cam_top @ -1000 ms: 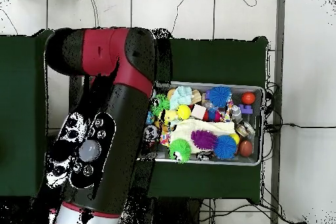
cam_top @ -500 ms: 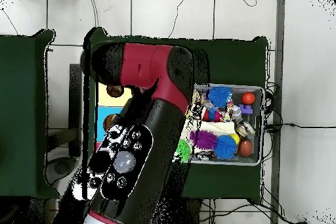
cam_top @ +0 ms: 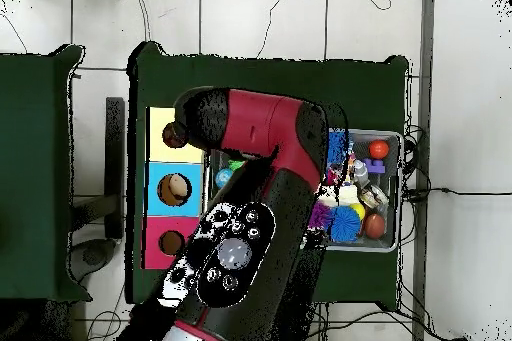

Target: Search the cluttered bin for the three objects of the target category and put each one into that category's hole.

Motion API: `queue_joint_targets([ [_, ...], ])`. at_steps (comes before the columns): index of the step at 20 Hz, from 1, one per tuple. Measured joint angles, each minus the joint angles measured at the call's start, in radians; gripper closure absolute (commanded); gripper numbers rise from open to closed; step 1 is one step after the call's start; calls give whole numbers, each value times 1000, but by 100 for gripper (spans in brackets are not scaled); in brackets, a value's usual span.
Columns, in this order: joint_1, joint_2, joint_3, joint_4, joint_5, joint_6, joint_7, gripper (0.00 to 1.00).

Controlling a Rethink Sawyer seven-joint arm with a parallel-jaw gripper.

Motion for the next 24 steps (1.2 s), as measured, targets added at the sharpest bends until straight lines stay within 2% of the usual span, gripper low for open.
queue_joint_targets([
  [6, -2, 0, 35, 59, 0, -45, 0, 100],
  [14, -2, 0, 65, 103, 0, -47, 0, 100],
  [24, -2, -2, 86, 104, 0, -47, 0, 100],
])
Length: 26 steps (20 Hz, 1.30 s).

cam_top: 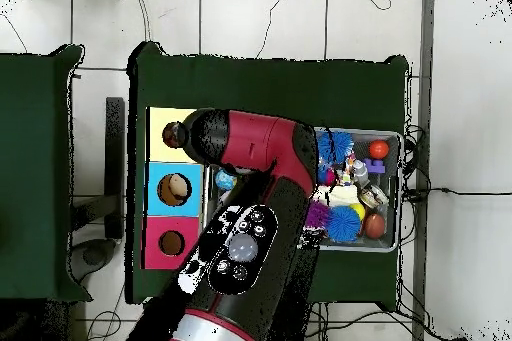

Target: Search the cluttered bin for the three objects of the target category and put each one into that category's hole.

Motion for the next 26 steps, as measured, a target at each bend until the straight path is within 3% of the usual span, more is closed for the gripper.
queue_joint_targets([
  [25, 28, -1, 26, 90, 0, -5, 0, 100],
  [26, 28, -1, 26, 100, 0, -5, 0, 0],
])
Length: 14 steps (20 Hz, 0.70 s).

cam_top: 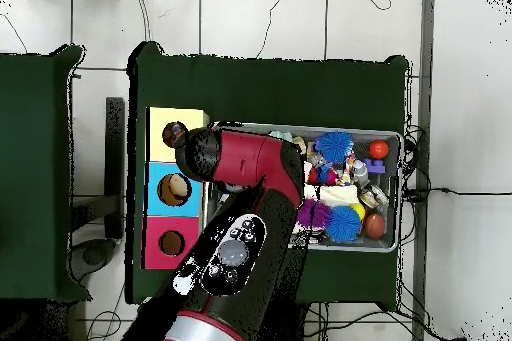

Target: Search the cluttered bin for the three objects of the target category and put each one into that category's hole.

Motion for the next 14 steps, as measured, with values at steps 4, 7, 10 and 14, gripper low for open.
queue_joint_targets([
  [4, 0, 0, 0, 12, 0, 0, 0, 0],
  [7, 0, 0, 1, 17, 0, 0, 0, 0],
  [10, 0, -1, 5, 17, 0, 0, 0, 0],
  [14, 0, -4, 15, 17, 0, 0, 0, 0],
])
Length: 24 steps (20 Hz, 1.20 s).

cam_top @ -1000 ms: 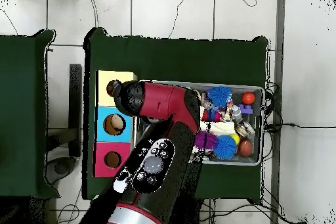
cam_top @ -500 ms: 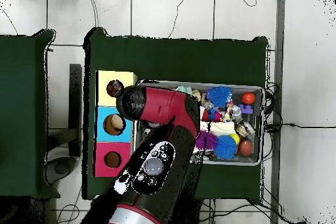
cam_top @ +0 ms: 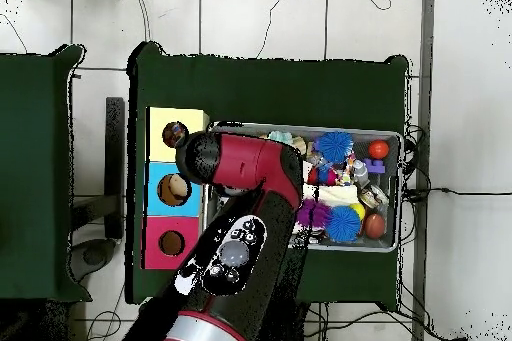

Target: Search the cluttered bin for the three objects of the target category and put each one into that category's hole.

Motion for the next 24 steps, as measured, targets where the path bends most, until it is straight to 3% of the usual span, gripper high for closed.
queue_joint_targets([
  [13, -1, -15, 35, 0, 0, -10, 0, 0],
  [24, 4, 4, 35, 0, 0, -91, 0, 0],
])
